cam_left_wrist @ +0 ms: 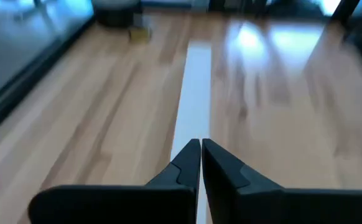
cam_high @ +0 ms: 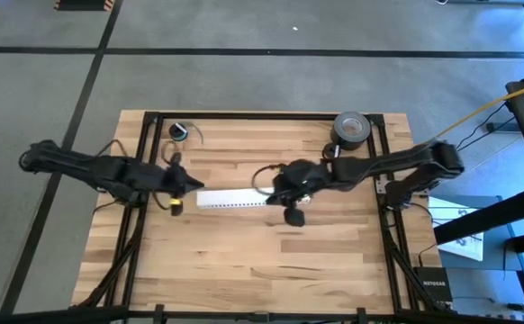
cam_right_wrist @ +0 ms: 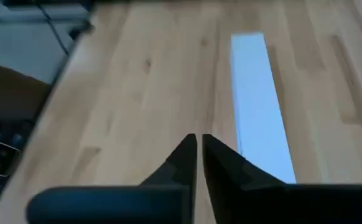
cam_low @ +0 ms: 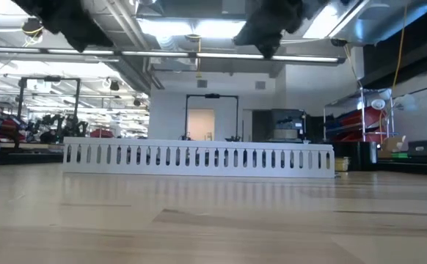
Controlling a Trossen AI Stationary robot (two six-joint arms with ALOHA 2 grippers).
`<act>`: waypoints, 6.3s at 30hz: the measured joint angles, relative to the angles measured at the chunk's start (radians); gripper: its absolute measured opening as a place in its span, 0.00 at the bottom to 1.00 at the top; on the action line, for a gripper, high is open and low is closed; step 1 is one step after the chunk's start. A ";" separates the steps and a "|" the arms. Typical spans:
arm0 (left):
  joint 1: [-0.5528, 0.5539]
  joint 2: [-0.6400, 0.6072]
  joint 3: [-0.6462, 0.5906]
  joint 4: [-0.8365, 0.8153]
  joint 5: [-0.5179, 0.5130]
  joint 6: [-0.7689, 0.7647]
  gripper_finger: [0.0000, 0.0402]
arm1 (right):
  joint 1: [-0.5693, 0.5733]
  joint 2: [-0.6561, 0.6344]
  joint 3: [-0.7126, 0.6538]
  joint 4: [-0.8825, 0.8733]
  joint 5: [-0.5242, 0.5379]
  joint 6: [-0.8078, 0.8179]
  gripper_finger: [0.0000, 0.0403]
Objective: Ziptie cables
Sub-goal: Return to Home Position
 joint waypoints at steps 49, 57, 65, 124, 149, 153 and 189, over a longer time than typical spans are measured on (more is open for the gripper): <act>0.033 -0.611 -0.414 0.216 0.099 0.011 0.00 | 0.001 -0.974 -1.105 0.822 0.240 0.050 0.04; 0.034 -0.698 -0.433 0.137 0.110 0.000 0.00 | 0.001 -0.966 -1.105 0.779 0.256 0.065 0.04; 0.064 -0.701 -0.537 0.277 0.176 0.016 0.00 | 0.001 -0.966 -1.105 0.779 0.227 0.068 0.04; 0.177 -0.694 -0.605 0.478 0.252 0.124 0.00 | 0.008 -1.373 -1.105 0.295 0.289 0.077 0.04; 0.177 -0.692 -0.605 0.478 0.252 0.124 0.00 | 0.007 -1.511 -1.104 0.323 0.298 0.077 0.04; 0.177 -0.692 -0.605 0.478 0.252 0.124 0.00 | 0.007 -1.511 -1.104 0.308 0.297 0.077 0.04; 0.177 -0.692 -0.605 0.478 0.252 0.124 0.00 | 0.007 -1.511 -1.102 0.307 0.297 0.077 0.04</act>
